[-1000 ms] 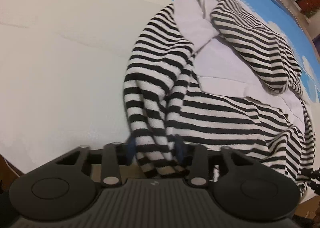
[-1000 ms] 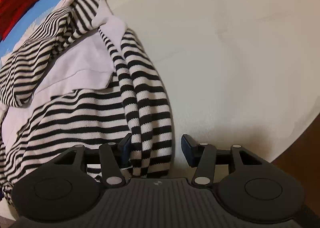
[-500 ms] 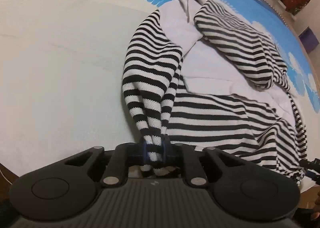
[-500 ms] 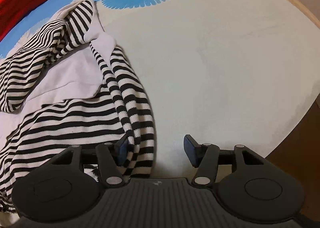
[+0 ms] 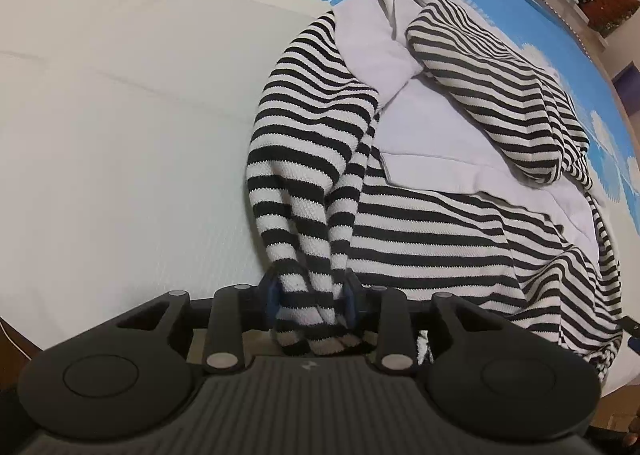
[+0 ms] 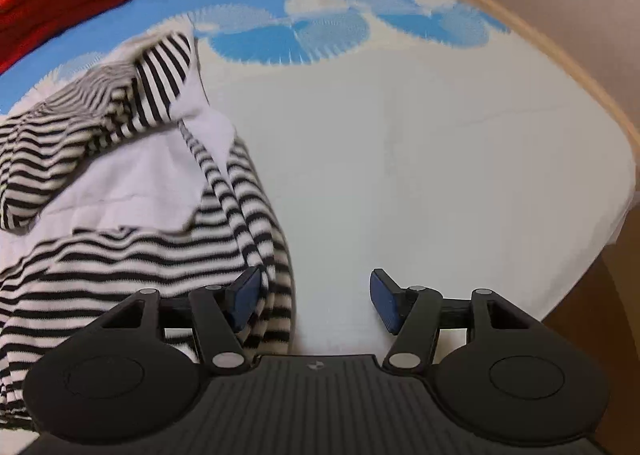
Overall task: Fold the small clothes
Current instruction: 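Grasp the striped sleeve cuff with the left gripper and hold it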
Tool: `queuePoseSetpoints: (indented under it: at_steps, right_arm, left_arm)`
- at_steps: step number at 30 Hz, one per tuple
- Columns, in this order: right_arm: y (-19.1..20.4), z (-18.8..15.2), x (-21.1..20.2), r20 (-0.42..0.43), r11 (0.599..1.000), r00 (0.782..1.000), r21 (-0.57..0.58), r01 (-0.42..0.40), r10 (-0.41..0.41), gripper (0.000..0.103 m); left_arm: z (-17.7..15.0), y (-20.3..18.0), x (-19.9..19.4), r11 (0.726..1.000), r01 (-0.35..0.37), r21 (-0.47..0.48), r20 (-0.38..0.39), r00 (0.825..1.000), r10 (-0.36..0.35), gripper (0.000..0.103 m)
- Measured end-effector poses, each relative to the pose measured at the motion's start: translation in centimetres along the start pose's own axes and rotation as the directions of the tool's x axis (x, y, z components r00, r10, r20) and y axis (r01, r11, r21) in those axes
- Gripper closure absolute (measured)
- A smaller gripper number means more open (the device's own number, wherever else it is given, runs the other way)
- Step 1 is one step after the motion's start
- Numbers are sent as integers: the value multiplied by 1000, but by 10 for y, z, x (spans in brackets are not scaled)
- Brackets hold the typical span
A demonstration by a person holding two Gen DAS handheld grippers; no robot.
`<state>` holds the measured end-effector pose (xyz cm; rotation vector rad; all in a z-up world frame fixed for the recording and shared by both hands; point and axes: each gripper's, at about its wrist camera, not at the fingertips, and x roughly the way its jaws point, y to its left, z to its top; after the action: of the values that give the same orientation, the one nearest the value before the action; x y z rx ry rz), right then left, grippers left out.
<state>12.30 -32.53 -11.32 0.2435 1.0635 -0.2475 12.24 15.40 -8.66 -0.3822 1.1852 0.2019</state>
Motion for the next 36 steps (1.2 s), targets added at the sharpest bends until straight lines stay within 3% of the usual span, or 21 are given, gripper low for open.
queuePoseSetpoints:
  at_steps: [5,10,13,17,21,25,30,34,36]
  right_arm:
    - [-7,6,-9,62,999,998,31,-25,23,41]
    - [-20,-2,13,-80,991,996,131,-33,44,40]
    - [-25,-8,27,-168,972,976,212,-104,141,40]
    - [-22,-12,36,-222,962,957,239,-131,185,40]
    - [-28,-10,27,-171,949,966,282,-138,192,41]
    - [-33,-7,17,-111,927,961,312,-207,252,41]
    - [-20,-12,25,-174,916,926,290,-277,334,35]
    - [-22,-12,24,-162,931,947,287,-225,279,35]
    - [-26,-11,25,-163,911,935,327,-251,316,35]
  left_arm:
    - [0,3,-1,1000,5,-14,-3,1000,-5,65]
    - [0,3,0,1000,10,-24,-7,1000,-10,65]
    - [-1,3,0,1000,10,-26,-8,1000,-10,65]
    - [-2,5,-1,999,10,-33,-11,1000,-10,65]
    - [-3,11,-4,997,27,-72,-10,1000,-28,64]
    - [-2,13,-6,995,36,-89,-4,999,-37,64]
    - [-2,12,-7,993,53,-107,6,999,-52,63]
    - [-2,13,-7,992,54,-116,4,999,-54,63]
    - [-1,14,-8,991,57,-122,9,998,-57,63]
